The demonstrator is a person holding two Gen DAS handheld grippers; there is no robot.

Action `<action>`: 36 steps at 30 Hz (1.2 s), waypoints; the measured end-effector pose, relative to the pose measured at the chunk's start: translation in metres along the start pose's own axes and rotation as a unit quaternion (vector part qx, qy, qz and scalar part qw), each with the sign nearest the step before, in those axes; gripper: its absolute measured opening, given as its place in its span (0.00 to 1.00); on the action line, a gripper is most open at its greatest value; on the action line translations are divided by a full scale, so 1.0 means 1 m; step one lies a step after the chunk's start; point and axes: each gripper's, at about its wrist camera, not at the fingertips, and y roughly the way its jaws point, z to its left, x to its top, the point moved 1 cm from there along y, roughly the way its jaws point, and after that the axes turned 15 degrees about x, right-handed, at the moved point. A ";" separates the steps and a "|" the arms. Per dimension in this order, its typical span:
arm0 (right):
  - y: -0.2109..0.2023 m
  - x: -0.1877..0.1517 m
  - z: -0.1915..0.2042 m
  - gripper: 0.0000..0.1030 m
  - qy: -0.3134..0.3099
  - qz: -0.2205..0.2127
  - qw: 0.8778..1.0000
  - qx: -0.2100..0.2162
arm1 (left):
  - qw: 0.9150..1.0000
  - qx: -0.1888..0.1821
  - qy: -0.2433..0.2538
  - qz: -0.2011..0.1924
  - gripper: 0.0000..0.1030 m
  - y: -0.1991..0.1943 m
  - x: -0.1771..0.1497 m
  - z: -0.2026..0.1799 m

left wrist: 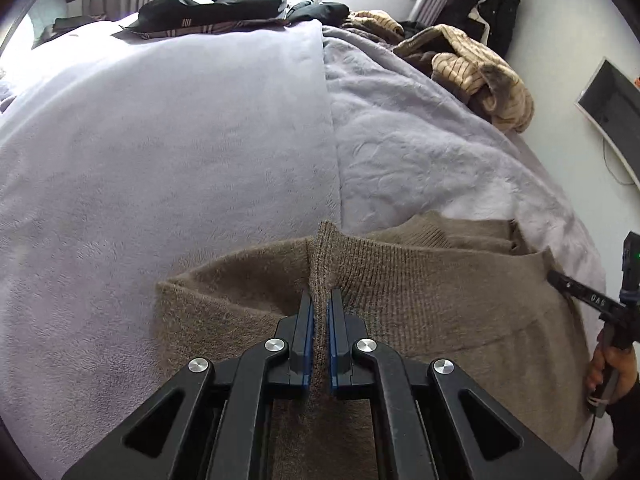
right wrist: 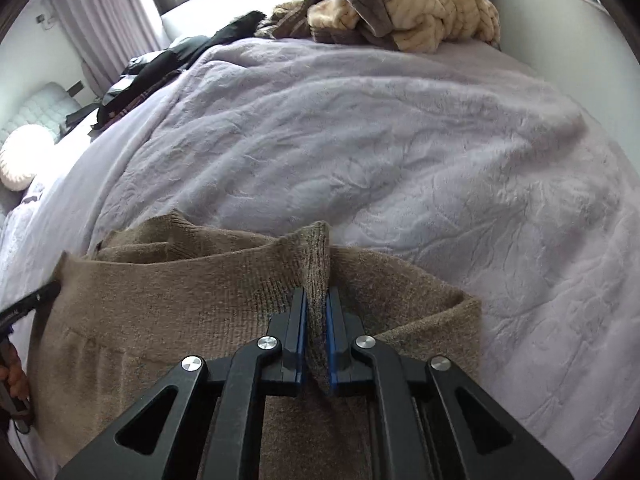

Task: Fold small clothes

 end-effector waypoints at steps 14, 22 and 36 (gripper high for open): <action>-0.072 -0.034 -0.042 0.29 0.117 -0.045 0.991 0.048 | 0.998 0.032 -0.044 0.023 0.12 -0.042 -0.023 0.045; -0.096 -0.080 0.002 0.31 0.105 -0.028 0.987 0.119 | 1.000 -0.005 -0.002 -0.024 0.12 -0.105 -0.066 0.022; -0.100 -0.167 0.022 0.26 0.013 0.034 0.998 0.046 | 0.999 -0.026 -0.014 0.019 0.12 -0.102 -0.159 0.025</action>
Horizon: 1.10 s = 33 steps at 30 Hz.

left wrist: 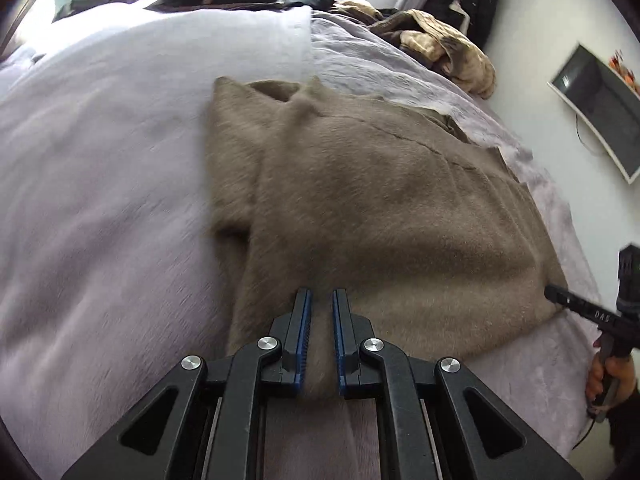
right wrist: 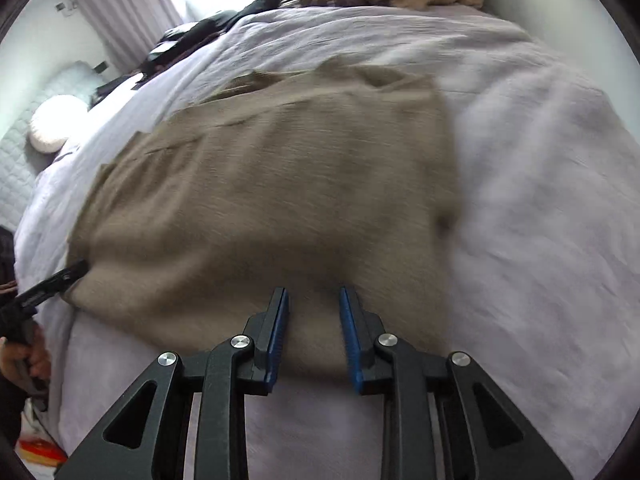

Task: Fold small clothes

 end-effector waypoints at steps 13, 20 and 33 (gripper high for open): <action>-0.017 -0.028 -0.066 0.48 0.315 -0.110 0.923 0.189 | 0.998 0.022 -0.065 -0.010 0.12 -0.038 -0.006 0.024; -0.021 -0.005 -0.039 0.09 0.199 -0.090 0.972 0.089 | 0.997 0.041 -0.067 0.015 0.12 -0.021 -0.012 0.027; -0.047 -0.044 -0.037 0.17 0.213 -0.066 0.972 0.074 | 0.998 0.055 -0.043 0.009 0.12 -0.028 -0.023 0.017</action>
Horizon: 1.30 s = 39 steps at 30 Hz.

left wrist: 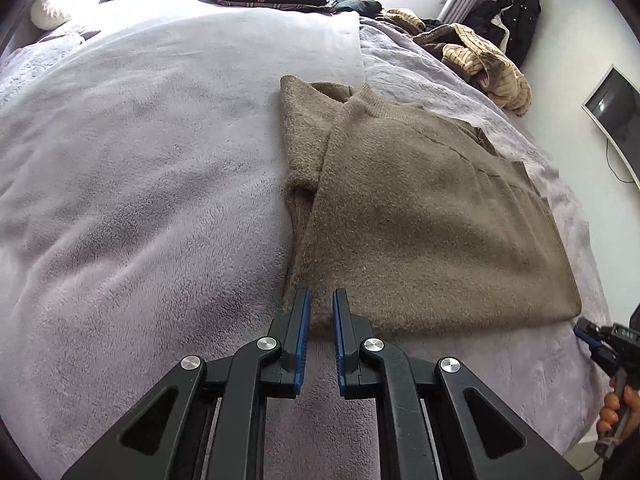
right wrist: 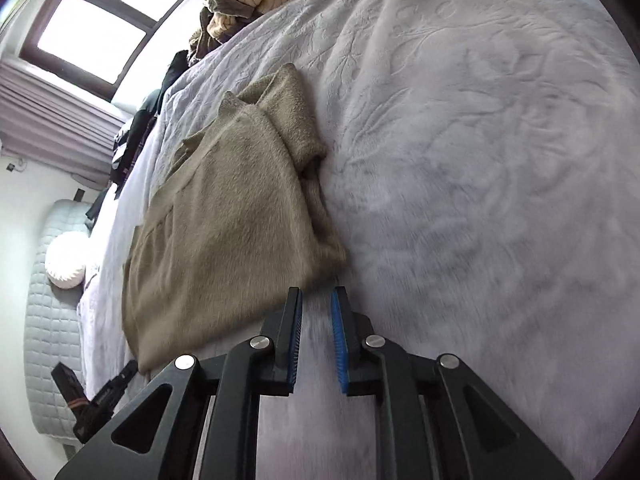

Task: Fold small clothes

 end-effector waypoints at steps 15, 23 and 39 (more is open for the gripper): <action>-0.001 -0.048 0.027 0.17 -0.035 0.027 0.999 -0.003 | 1.000 0.005 0.008 -0.003 0.12 -0.022 -0.020 0.007; 0.013 -0.064 0.049 0.28 -0.060 0.050 0.997 -0.001 | 1.000 0.013 0.003 -0.006 0.78 -0.031 -0.031 0.014; 0.065 -0.104 0.113 0.75 -0.145 0.135 0.980 0.023 | 0.999 0.020 -0.022 -0.017 0.99 -0.036 -0.028 0.037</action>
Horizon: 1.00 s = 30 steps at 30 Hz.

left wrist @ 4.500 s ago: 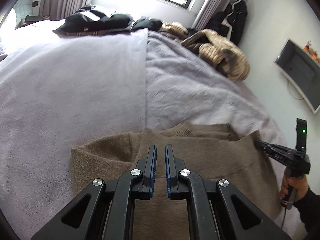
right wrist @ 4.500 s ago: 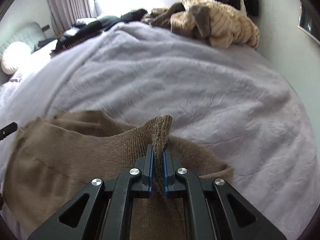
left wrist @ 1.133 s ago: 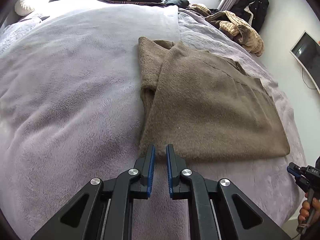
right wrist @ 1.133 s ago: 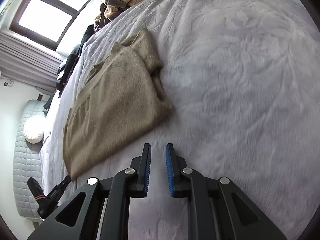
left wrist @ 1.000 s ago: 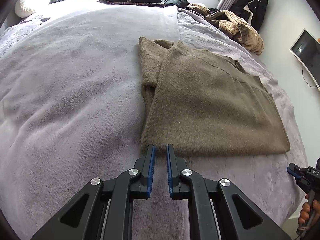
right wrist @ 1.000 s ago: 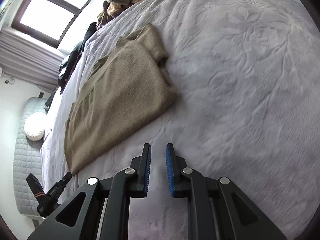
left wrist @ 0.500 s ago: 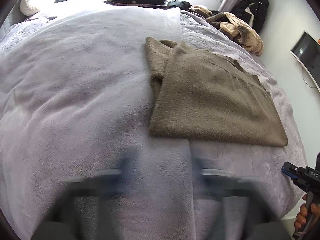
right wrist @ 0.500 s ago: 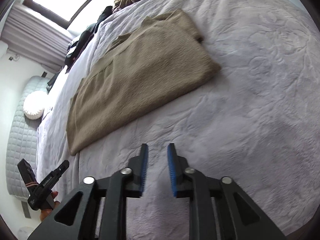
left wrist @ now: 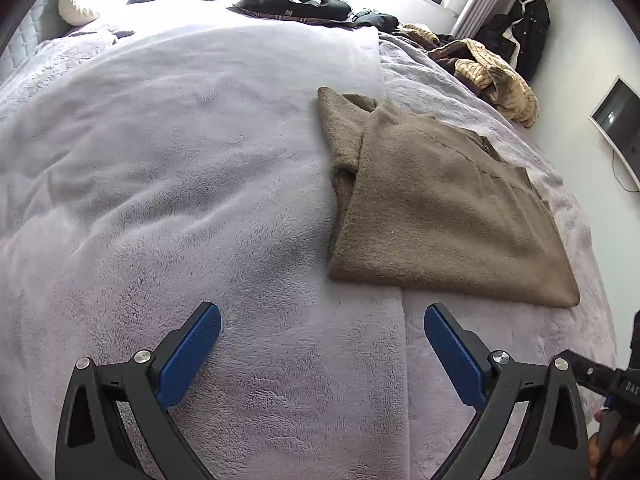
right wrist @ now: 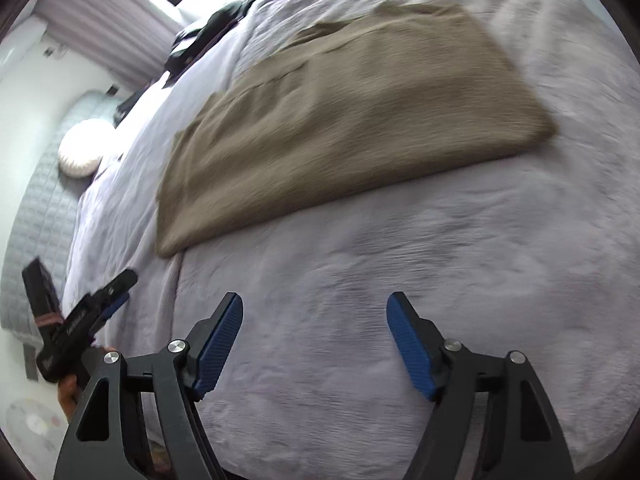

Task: Fold small clothes

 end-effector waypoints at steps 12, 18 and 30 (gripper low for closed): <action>0.126 0.038 0.046 0.75 0.096 0.037 0.979 0.177 | 0.999 0.003 -0.039 -0.023 0.99 0.000 0.024 0.028; 0.143 0.047 0.038 0.72 0.162 -0.007 0.968 0.194 | 0.998 -0.022 -0.059 -0.002 0.99 0.016 0.028 0.036; 0.164 0.041 0.068 0.08 0.039 0.094 0.989 0.107 | 0.997 -0.043 -0.067 0.000 0.99 0.031 0.041 0.030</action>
